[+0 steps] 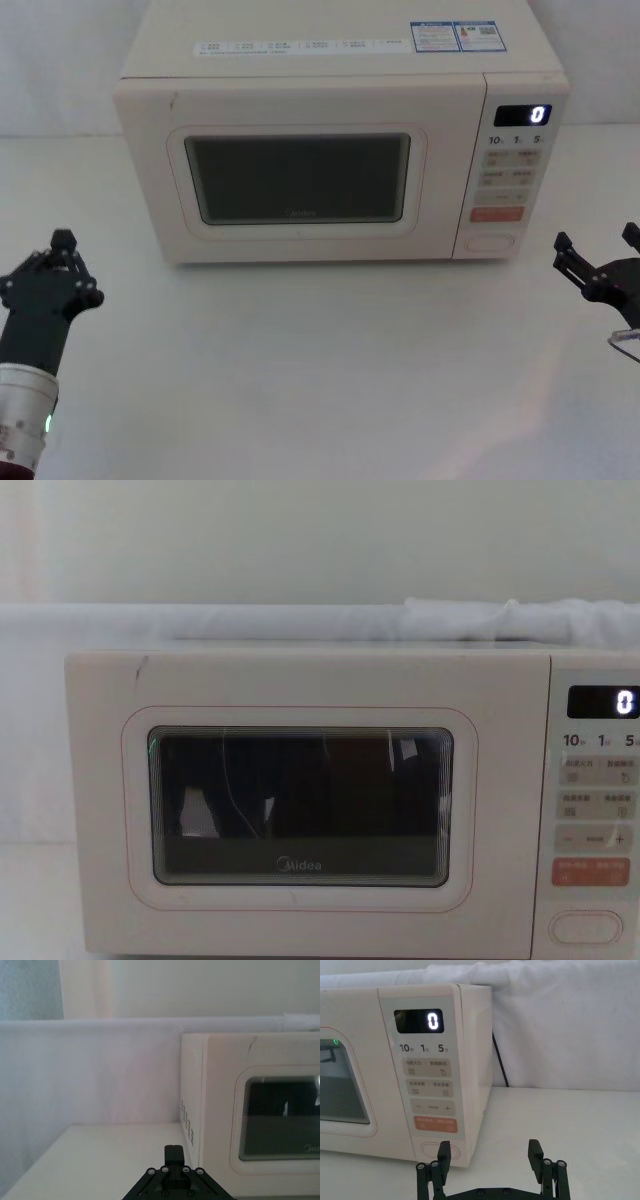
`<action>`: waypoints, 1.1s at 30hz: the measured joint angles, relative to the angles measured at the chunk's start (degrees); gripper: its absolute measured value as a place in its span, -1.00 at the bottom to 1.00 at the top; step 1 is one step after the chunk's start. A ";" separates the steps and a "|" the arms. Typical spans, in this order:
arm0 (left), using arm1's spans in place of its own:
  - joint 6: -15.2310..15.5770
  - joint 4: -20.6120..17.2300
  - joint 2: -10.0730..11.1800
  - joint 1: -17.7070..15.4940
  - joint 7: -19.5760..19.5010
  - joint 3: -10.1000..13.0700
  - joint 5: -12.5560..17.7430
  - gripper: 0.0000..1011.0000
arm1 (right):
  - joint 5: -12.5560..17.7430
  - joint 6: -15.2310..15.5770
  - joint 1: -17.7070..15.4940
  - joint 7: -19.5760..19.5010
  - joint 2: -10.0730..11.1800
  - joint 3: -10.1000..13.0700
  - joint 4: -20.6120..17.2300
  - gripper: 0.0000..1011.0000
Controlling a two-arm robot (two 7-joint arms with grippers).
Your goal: Press the button to open the microwave door with one hand; close the microwave door with the other hand.
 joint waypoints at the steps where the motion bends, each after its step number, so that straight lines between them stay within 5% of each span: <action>1: -0.10 0.21 -0.13 0.02 -0.10 -0.04 -0.01 -1.00 | 0.00 0.00 0.00 0.00 0.00 0.00 0.00 0.98; 19: 4.92 2.98 -2.73 -0.40 -1.70 -0.81 1.48 -1.00 | 0.00 0.00 0.00 0.00 0.00 0.00 0.00 0.98; 33: 4.79 4.14 -4.73 -1.87 -1.79 -0.86 5.04 -1.00 | 0.00 0.00 0.00 0.00 0.00 0.00 0.00 0.98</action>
